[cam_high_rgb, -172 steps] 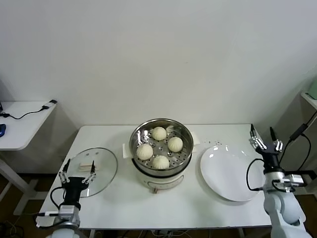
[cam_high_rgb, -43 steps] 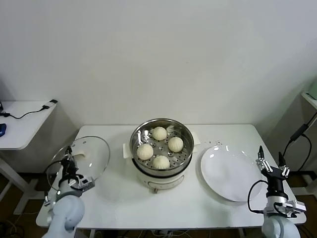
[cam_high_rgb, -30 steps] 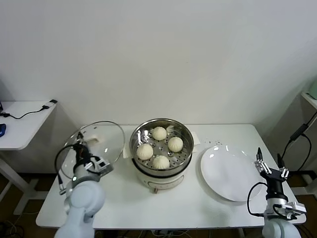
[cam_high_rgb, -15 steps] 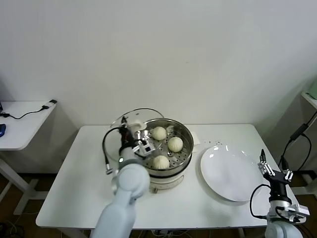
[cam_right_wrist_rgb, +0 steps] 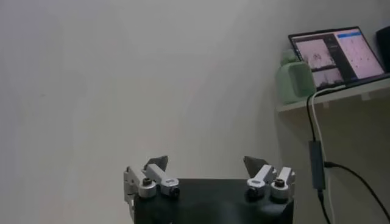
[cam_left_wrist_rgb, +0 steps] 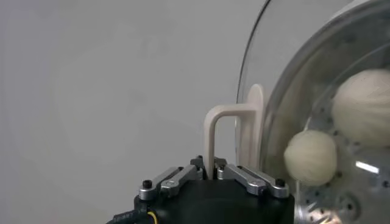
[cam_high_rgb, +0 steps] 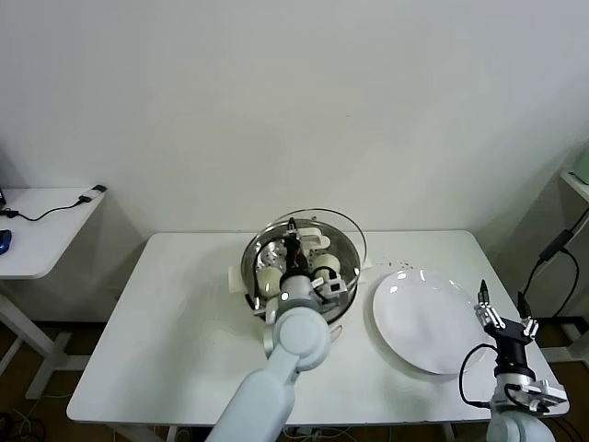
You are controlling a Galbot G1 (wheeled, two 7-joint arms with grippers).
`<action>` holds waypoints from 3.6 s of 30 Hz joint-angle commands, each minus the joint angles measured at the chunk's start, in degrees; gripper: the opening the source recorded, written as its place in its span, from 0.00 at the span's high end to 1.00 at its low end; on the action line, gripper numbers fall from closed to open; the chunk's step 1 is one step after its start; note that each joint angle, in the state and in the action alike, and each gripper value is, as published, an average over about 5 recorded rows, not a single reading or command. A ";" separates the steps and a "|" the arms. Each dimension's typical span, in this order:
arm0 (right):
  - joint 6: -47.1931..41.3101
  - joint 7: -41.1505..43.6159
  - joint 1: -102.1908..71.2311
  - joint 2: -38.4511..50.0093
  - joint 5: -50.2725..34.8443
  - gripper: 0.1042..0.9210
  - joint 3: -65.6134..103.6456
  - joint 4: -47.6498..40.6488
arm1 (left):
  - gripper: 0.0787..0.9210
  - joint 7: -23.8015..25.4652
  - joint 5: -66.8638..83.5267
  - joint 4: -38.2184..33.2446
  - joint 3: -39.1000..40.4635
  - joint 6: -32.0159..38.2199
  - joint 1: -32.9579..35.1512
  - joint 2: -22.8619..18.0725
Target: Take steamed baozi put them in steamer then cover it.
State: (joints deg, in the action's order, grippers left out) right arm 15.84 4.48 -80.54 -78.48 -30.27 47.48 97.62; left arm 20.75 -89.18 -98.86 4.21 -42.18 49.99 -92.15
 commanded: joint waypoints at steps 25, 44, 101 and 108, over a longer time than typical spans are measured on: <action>0.67 0.11 0.90 -0.35 0.79 0.12 -0.92 -1.50 | 0.90 2.36 -9.80 4.53 0.97 -2.82 -0.05 -2.85; 1.08 0.13 0.91 -0.51 1.08 0.12 -1.46 -1.97 | 0.90 1.38 -9.29 5.86 0.55 -2.82 -0.07 -2.85; 1.32 3.86 -6.33 -0.61 11.70 0.12 -11.13 2.47 | 0.12 -17.75 48.71 -28.31 -32.39 20.53 26.01 4.84; -1.84 3.25 -8.38 -1.14 14.52 0.12 -12.65 3.14 | 0.12 -13.58 78.45 -23.90 -47.70 37.78 34.82 5.45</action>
State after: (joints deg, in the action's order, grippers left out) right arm 15.88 6.74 -85.31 -79.14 -21.08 38.96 99.09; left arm 9.10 -59.96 -121.88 -16.75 -39.66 72.19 -90.73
